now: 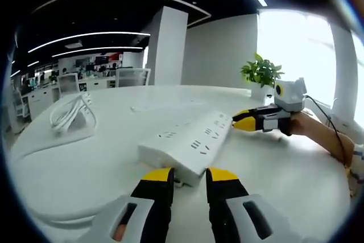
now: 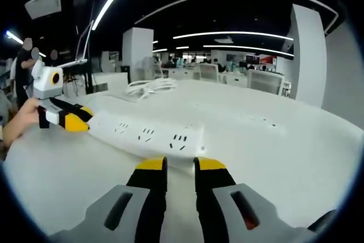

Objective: Straighten the power strip on the desk, plug the charger into it

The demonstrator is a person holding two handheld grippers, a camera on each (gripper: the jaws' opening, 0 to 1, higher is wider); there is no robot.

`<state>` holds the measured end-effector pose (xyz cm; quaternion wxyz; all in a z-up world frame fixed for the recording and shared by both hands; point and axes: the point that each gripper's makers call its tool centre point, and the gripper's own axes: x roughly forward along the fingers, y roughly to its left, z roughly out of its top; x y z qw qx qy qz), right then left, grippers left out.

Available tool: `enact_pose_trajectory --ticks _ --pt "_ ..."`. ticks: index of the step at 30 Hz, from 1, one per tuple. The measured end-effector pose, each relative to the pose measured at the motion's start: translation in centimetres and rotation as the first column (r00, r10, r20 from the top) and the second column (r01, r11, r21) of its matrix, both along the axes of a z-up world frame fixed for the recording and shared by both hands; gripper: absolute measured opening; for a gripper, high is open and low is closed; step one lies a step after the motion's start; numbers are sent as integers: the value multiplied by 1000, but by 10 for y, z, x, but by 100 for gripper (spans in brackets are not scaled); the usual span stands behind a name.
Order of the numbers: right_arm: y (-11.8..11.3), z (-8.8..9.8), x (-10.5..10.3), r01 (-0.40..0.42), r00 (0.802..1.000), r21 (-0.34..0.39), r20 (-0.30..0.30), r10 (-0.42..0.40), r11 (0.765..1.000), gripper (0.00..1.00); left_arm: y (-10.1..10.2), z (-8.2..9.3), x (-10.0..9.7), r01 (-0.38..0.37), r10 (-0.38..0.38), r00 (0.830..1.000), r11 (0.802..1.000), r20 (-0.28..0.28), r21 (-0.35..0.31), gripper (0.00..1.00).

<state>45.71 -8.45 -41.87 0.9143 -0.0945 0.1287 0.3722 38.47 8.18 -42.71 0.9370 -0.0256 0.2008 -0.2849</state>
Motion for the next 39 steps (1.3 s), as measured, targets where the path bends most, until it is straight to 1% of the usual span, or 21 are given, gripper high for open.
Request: enact_pose_trajectory --ticks 5,13,31,39 --pt "-2 1 2 2 1000 3 -1 -2 1000 19 0 0 1 -1 1 1000 1000 0 -1 23" --pt "3 -1 -5 1 1000 4 -2 -1 1000 19 1 0 2 -5 5 1000 1000 0 2 23" --pt "-1 0 -3 -5 1000 -2 -2 5 1000 19 0 0 -1 -12 12 1000 1000 -6 -11 23" --pt "-2 0 -3 -6 1000 13 -2 6 1000 19 1 0 -1 -13 13 1000 1000 -8 -21 23"
